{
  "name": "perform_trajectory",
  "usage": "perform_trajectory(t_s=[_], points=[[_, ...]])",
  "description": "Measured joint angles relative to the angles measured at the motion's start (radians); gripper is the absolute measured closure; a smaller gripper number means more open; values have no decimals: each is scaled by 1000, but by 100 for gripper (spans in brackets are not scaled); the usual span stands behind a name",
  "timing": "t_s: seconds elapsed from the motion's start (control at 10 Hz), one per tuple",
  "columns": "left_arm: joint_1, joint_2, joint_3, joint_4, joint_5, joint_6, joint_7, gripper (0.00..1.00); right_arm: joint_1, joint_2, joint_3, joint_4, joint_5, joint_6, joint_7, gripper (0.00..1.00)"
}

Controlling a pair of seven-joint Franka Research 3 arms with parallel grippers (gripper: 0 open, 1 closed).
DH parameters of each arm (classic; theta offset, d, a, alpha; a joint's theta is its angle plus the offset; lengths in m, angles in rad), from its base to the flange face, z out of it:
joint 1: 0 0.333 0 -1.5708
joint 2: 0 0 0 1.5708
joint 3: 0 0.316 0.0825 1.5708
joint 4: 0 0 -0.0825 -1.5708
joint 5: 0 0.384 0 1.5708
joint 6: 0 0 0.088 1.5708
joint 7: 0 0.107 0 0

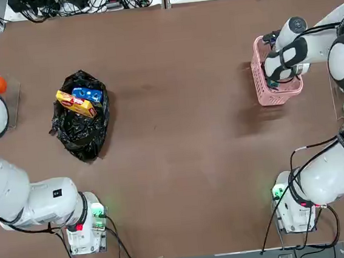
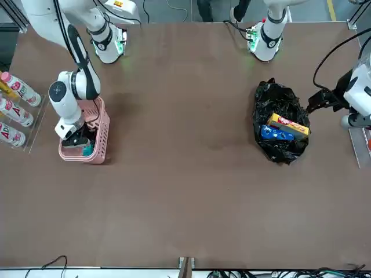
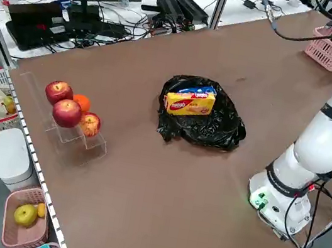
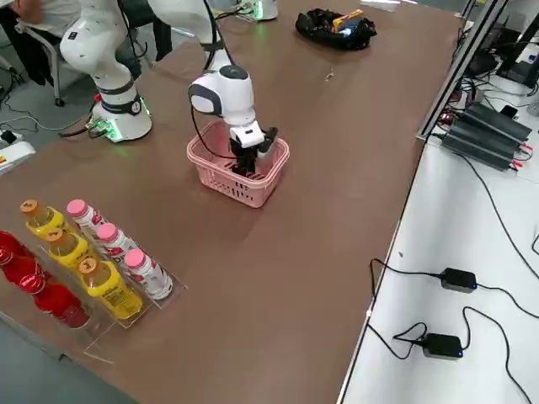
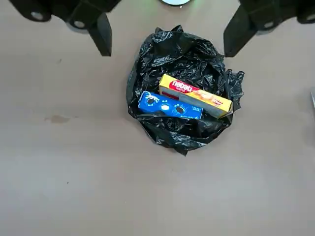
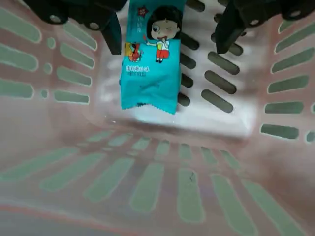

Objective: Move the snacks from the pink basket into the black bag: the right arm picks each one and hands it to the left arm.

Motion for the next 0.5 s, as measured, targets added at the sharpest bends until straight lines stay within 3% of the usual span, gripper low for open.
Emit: perform_trajectory(t_s=[0.5], points=[[0,0,0,-1,0,0,0,0,-3,50,-2,-8,-2,92,-27,14]])
